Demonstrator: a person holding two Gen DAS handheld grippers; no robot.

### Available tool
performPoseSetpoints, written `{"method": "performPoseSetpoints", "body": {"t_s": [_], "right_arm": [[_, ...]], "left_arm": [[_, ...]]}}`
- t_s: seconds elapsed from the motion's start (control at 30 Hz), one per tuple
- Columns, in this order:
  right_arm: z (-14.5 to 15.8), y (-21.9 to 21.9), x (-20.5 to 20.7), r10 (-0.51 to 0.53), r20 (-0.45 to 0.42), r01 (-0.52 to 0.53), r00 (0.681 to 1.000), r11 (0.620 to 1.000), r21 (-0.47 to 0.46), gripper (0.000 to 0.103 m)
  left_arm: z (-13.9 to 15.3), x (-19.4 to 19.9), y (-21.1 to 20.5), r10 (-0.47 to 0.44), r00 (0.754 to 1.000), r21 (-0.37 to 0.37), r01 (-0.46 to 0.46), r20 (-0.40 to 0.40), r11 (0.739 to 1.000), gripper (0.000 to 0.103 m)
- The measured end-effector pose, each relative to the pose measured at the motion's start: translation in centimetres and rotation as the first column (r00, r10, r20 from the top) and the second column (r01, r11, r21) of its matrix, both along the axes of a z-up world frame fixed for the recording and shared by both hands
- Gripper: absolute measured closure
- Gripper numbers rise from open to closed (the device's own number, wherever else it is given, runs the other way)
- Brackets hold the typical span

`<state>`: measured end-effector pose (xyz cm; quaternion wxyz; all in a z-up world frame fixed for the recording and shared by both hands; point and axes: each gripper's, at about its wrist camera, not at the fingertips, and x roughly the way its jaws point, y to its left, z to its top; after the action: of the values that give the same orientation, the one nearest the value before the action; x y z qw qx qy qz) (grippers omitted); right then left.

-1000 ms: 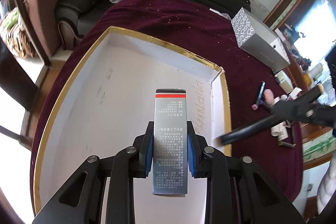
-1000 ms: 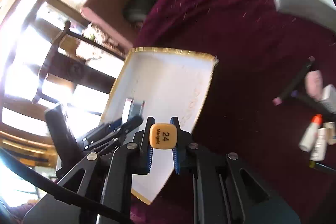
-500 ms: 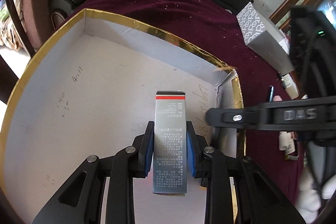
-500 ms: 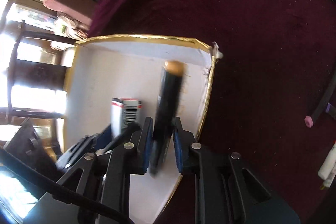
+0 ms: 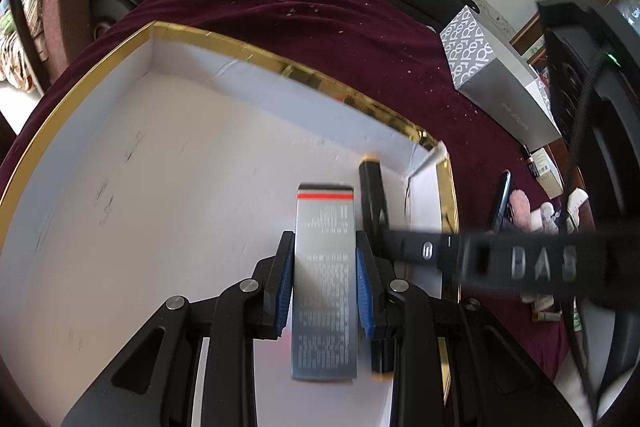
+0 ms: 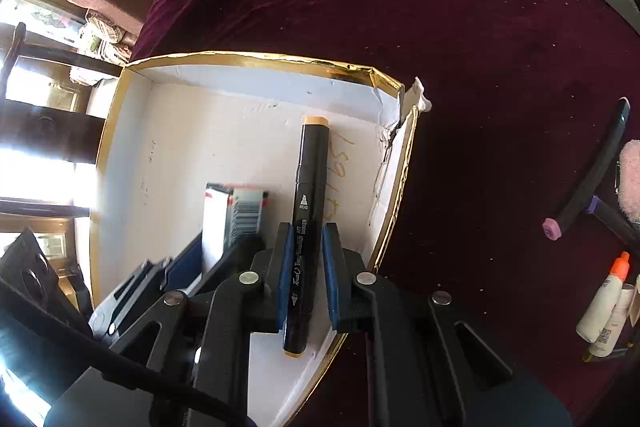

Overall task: Organize objects
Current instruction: 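Lower the box and marker into the tray and open both grippers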

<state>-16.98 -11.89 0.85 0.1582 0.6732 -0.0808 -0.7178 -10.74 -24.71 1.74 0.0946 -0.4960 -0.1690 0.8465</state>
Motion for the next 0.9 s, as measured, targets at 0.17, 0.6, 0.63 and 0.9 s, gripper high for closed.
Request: {"method": "performPoseSetpoints", "body": {"t_s": [0.17, 0.6, 0.63, 0.9], "right_arm": [[1.9, 1.9, 0.6, -0.061, -0.058, 0.058, 0.996, 0.997, -0.052, 0.085], [10.1, 11.1, 4.9, -0.208, -0.301, 0.202, 0.931, 0.978, -0.05, 0.052], [9.9, 12.4, 5.3, -0.229, -0.297, 0.222, 0.927, 0.973, -0.056, 0.052], [10.9, 21.6, 8.5, -0.31, -0.318, 0.315, 0.896, 0.948, -0.038, 0.053]], "left_arm": [[0.8, -1.2, -0.3, -0.016, 0.999, 0.032, 0.017, -0.027, 0.999, 0.053], [0.1, 4.2, -5.8, 0.24, 0.97, 0.074, -0.237, -0.034, 0.969, 0.048], [0.1, 4.7, -5.7, 0.261, 0.965, 0.069, -0.259, -0.035, 0.964, 0.048], [1.5, 6.2, -3.3, 0.293, 0.955, -0.059, -0.295, -0.045, 0.954, 0.043]]}}
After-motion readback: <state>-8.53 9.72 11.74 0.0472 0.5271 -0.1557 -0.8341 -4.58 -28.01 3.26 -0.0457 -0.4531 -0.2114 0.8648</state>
